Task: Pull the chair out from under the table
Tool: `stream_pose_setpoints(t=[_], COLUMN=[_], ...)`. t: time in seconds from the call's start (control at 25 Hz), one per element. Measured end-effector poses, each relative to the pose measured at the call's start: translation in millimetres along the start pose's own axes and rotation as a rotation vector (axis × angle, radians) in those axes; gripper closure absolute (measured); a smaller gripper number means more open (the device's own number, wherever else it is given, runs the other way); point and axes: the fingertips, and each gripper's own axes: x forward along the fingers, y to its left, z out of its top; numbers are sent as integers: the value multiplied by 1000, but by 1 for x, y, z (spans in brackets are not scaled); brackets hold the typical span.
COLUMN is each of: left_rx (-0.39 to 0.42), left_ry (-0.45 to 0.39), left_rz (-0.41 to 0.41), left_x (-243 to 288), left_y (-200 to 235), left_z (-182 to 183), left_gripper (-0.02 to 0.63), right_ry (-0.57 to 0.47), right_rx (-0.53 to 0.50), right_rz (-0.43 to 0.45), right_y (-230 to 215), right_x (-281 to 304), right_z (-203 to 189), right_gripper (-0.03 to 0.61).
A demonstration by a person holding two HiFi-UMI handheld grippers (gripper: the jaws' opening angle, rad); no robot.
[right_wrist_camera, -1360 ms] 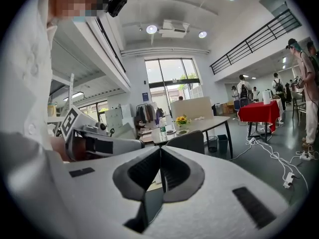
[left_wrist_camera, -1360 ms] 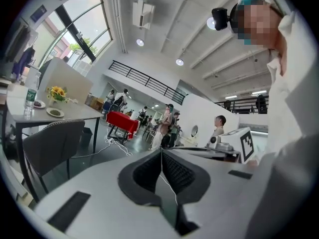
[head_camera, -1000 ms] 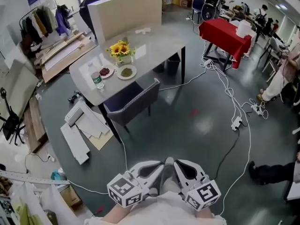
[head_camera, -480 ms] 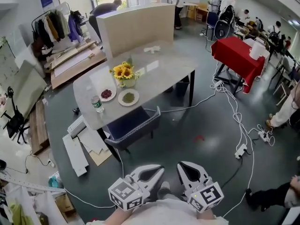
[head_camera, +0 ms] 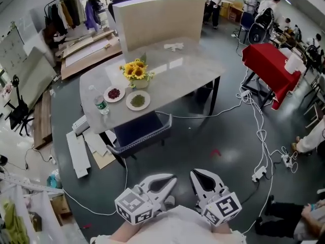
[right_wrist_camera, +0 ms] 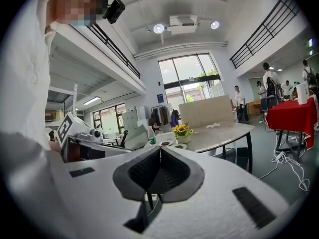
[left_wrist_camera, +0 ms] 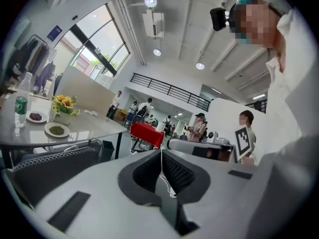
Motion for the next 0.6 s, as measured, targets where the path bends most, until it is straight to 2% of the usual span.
stream_pose_setpoints(t=[0.28, 0.6], left_rx=[-29, -38], left_ry=[53, 50], left_rz=[63, 57], left_x=[6, 13], left_y=[23, 41], left_z=[-9, -5], left_gripper=[598, 598], right_ry=[48, 82], right_rx=[42, 51], right_rz=[62, 92], right_y=[-5, -13], right_x=[17, 45], right_z=[-15, -23], right_gripper=[575, 575])
